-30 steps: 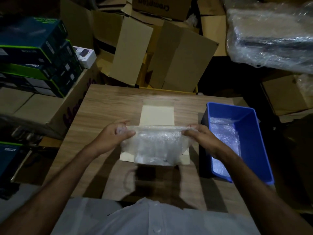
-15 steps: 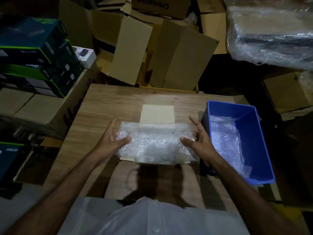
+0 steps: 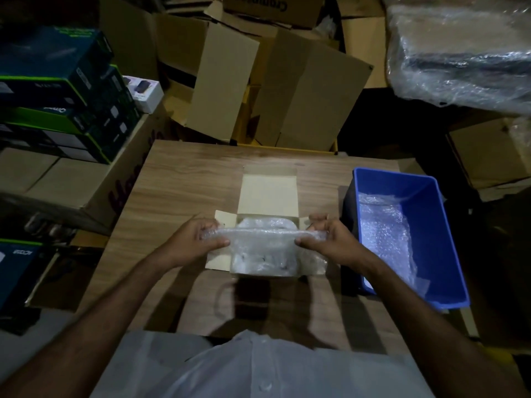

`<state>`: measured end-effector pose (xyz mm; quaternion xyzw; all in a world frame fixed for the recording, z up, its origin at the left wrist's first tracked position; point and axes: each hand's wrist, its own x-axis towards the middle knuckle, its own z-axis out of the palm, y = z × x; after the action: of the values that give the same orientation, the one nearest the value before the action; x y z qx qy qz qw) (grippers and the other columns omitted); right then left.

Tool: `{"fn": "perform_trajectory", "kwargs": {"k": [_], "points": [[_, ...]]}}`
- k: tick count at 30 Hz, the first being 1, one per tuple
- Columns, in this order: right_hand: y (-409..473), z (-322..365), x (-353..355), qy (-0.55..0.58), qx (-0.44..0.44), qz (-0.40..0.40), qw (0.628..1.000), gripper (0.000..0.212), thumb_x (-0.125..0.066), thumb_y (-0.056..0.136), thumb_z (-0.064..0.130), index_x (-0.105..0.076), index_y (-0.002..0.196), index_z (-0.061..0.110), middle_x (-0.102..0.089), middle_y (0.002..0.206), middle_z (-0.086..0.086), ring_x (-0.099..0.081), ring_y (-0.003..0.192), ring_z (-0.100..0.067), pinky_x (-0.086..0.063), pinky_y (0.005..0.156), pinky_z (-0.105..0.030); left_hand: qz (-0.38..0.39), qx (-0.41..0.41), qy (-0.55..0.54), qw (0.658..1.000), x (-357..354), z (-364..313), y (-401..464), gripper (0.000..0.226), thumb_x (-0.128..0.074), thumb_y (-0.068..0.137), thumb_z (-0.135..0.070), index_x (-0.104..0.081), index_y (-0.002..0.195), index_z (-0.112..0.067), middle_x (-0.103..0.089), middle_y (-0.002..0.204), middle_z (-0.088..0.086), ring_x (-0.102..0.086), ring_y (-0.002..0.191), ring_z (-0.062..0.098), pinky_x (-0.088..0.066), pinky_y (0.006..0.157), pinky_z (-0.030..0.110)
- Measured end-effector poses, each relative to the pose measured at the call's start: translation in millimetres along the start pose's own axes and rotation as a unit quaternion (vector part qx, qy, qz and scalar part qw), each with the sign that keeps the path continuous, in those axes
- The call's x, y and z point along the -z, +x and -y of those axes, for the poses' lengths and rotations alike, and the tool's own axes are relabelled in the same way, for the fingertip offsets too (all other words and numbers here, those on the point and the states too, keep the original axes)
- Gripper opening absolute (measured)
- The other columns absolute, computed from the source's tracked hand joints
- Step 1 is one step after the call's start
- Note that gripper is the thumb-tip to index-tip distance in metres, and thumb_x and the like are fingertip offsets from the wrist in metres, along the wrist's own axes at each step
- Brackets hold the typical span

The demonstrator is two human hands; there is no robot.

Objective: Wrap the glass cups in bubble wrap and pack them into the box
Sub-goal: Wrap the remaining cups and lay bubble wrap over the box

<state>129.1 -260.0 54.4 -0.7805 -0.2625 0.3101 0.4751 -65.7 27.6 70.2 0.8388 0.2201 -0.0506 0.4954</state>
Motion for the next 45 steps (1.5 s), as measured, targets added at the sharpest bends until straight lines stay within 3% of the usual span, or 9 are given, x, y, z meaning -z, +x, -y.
{"fn": "perform_trajectory", "kwargs": {"k": [2, 5, 10, 18, 24, 27, 30, 39, 45], "points": [[-1.4, 0.0, 2.3, 0.048, -0.024, 0.009, 0.999, 0.036, -0.086, 0.079, 0.031, -0.073, 0.099, 0.004, -0.067, 0.117, -0.003, -0.065, 0.105, -0.006, -0.054, 0.097, -0.04, 0.033, 0.001, -0.051, 0.998, 0.5, -3.9, 0.0, 0.034, -0.077, 0.087, -0.029, -0.068, 0.115, -0.011, -0.07, 0.113, -0.002, -0.07, 0.104, 0.014, -0.059, 0.084, 0.027], [-1.4, -2.7, -1.4, 0.071, 0.024, 0.019, 0.997, 0.016, -0.076, 0.089, 0.011, -0.066, 0.094, 0.0, -0.068, 0.091, -0.017, -0.063, 0.083, -0.021, -0.053, 0.075, -0.041, 0.065, -0.011, -0.066, 0.996, -1.9, -7.3, 0.2, 0.017, -0.065, 0.096, -0.009, -0.055, 0.103, 0.003, -0.069, 0.088, 0.016, -0.07, 0.079, 0.02, -0.058, 0.067, 0.027], [-0.3, -5.8, -12.7, 0.072, 0.004, 0.004, 0.997, 0.017, -0.062, 0.092, -0.01, -0.075, 0.089, 0.001, -0.075, 0.1, -0.011, -0.071, 0.097, -0.018, -0.055, 0.093, -0.038, 0.075, 0.009, -0.086, 0.993, -5.5, -7.5, 3.6, 0.017, -0.05, 0.094, 0.013, -0.059, 0.087, 0.001, -0.07, 0.079, 0.018, -0.069, 0.075, 0.025, -0.055, 0.064, 0.024], [4.3, -7.7, -11.9, -0.041, -0.016, 0.043, 0.998, 0.025, -0.07, 0.085, 0.041, -0.081, 0.091, 0.019, -0.078, 0.091, -0.005, -0.073, 0.089, -0.017, -0.057, 0.084, -0.045, 0.05, 0.024, -0.033, 0.998, -7.2, -0.4, 10.4, 0.012, -0.072, 0.093, -0.023, -0.081, 0.094, -0.015, -0.078, 0.097, 0.001, -0.072, 0.087, 0.008, -0.056, 0.08, 0.026], [5.9, -13.6, -25.8, -0.324, 0.105, 0.07, 0.938, 0.036, -0.062, 0.091, 0.021, -0.066, 0.124, 0.035, -0.072, 0.097, 0.003, -0.064, 0.088, -0.018, -0.052, 0.079, -0.035, 0.024, -0.05, 0.132, 0.99, -18.6, 15.9, 22.0, 0.038, -0.072, 0.088, -0.021, -0.059, 0.12, -0.036, -0.07, 0.087, 0.001, -0.067, 0.083, 0.019, -0.055, 0.077, 0.036], [8.0, -7.0, -31.7, -0.457, 0.135, 0.067, 0.876, 0.023, -0.062, 0.089, 0.021, -0.074, 0.106, 0.031, -0.069, 0.106, 0.0, -0.062, 0.096, -0.025, -0.043, 0.076, -0.033, -0.011, -0.127, 0.312, 0.942, -31.1, 12.7, 28.0, 0.026, -0.065, 0.086, -0.016, -0.069, 0.101, -0.038, -0.067, 0.094, -0.011, -0.059, 0.092, 0.017, -0.045, 0.088, 0.037], [8.0, -4.3, -37.2, -0.466, 0.115, 0.071, 0.875, 0.016, -0.063, 0.088, 0.017, -0.068, 0.102, 0.024, -0.061, 0.109, -0.001, -0.065, 0.089, -0.026, -0.036, 0.063, -0.029, -0.009, -0.155, 0.382, 0.911, -44.4, 8.6, 30.4, 0.027, -0.069, 0.075, -0.002, -0.072, 0.08, -0.028, -0.059, 0.09, -0.005, -0.055, 0.085, 0.022, -0.046, 0.072, 0.037], [1.5, -9.5, -51.4, -0.511, 0.085, 0.171, 0.838, 0.022, -0.059, 0.097, 0.018, -0.064, 0.118, 0.016, -0.05, 0.129, -0.005, -0.067, 0.095, -0.025, -0.058, 0.079, -0.037, 0.091, -0.12, 0.391, 0.908, -69.3, 12.0, 18.5, 0.018, -0.072, 0.087, -0.02, -0.069, 0.104, -0.016, -0.056, 0.108, 0.005, -0.06, 0.094, 0.025, -0.054, 0.08, 0.041], [6.7, -12.6, -48.0, -0.5, 0.101, 0.237, 0.827, 0.03, -0.053, 0.099, 0.034, -0.075, 0.107, 0.015, -0.063, 0.115, -0.007, -0.055, 0.107, -0.019, -0.049, 0.088, -0.033, 0.166, -0.164, 0.579, 0.781, -76.8, 6.2, 22.0, 0.008, -0.067, 0.086, -0.018, -0.074, 0.091, -0.018, -0.062, 0.091, 0.001, -0.058, 0.086, 0.021, -0.049, 0.076, 0.038]]}}
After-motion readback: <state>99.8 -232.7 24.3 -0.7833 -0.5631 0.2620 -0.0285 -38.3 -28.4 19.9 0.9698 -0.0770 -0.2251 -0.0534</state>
